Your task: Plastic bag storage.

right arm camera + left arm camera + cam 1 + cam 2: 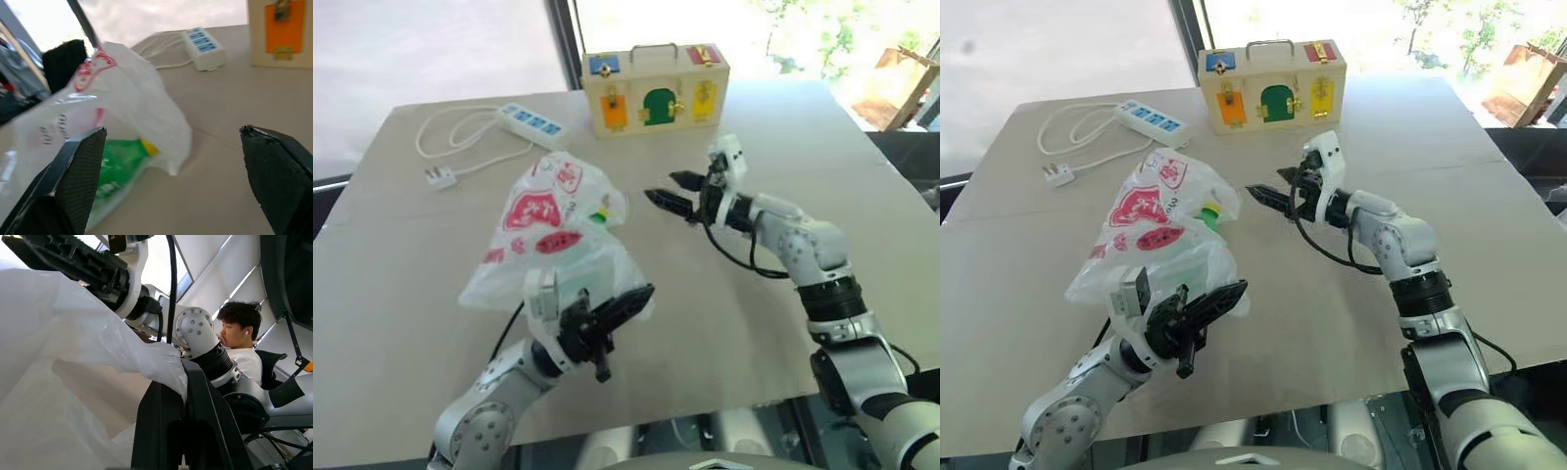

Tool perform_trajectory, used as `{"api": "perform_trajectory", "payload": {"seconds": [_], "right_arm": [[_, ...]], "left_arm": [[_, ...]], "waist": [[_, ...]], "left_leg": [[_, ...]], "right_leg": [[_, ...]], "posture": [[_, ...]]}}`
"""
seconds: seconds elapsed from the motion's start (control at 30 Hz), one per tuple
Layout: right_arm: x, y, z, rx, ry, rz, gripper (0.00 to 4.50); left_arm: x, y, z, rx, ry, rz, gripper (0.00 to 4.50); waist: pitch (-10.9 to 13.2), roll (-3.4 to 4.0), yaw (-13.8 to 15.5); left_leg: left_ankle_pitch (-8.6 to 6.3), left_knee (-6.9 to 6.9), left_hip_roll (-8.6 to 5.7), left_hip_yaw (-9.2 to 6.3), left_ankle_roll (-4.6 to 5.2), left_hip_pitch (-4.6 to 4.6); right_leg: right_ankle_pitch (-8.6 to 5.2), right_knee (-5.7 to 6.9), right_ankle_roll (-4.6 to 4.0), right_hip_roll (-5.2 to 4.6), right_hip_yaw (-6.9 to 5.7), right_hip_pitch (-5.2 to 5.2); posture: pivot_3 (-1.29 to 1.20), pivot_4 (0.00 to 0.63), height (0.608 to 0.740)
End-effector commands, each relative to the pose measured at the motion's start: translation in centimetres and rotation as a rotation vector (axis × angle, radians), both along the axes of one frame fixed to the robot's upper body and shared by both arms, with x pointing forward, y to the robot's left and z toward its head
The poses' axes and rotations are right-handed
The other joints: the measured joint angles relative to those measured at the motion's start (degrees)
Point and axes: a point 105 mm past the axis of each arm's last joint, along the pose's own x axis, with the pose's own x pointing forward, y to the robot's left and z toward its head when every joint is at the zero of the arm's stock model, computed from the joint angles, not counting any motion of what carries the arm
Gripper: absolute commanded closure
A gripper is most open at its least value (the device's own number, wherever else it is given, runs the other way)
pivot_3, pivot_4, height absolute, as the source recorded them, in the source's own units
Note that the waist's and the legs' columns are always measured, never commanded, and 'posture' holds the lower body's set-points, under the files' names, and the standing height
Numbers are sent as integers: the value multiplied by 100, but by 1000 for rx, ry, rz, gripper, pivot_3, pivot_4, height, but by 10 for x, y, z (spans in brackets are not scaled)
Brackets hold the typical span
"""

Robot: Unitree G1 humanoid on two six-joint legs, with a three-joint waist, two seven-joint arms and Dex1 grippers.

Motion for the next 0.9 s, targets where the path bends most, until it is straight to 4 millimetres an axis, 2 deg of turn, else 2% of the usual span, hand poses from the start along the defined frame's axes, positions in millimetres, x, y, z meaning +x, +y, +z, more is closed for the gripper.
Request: {"api": "perform_trajectory", "payload": {"seconds": [0.03,0.2,0.37,0.53,0.57,0.6,0.7,0.83,0.9], "right_arm": [[1,20,-9,-110,-135,25,80],[-2,56,-11,-113,-157,117,80],[3,80,-13,-165,-201,137,80],[14,94,7,-112,-246,90,80],[18,94,11,-101,-262,62,603],[23,91,16,-82,-274,17,909],[41,79,33,-6,-289,-135,2497],[50,70,43,48,-286,-212,4486],[52,65,43,49,-294,-231,4486]], "left_arm": [[-1,0,5,0,-24,-13,4500],[-2,-1,4,12,-24,-16,4500],[-3,0,4,13,-23,-8,4500],[-4,1,1,15,-18,14,4500],[-4,1,1,15,-18,17,4500],[-4,1,1,15,-18,19,4500],[-4,2,1,15,-20,25,4500],[-3,2,0,17,-21,27,4500],[-3,2,0,19,-21,27,4500]], "waist": [[-1,-1,6],[0,-1,9],[-1,-2,25],[-1,-2,22],[-1,-2,20],[-1,-2,20],[-1,-2,25],[-1,-2,21],[0,-1,14]], "left_leg": [[1,0,10,2,-2,2],[5,0,20,3,-12,1],[9,0,23,2,-20,1],[19,-2,23,1,-37,0],[19,-2,23,1,-37,0],[20,-3,23,1,-39,-1],[22,-5,24,-1,-44,0],[23,-5,24,-2,-44,-1],[23,-6,24,-1,-44,-1]], "right_leg": [[4,0,-7,7,2,0],[11,-1,-17,17,3,-1],[14,-2,-21,20,0,-3],[14,-4,-22,20,-1,-4],[14,-3,-22,20,0,-5],[15,-2,-23,20,0,-6],[16,-2,-26,22,-2,-6],[16,-3,-26,22,-2,-6],[16,-3,-27,23,-1,-7]], "posture": [[0,150,740],[0,150,740],[0,150,740],[0,150,740],[0,150,740],[0,150,740],[0,150,740],[0,150,740],[0,150,740]]}}
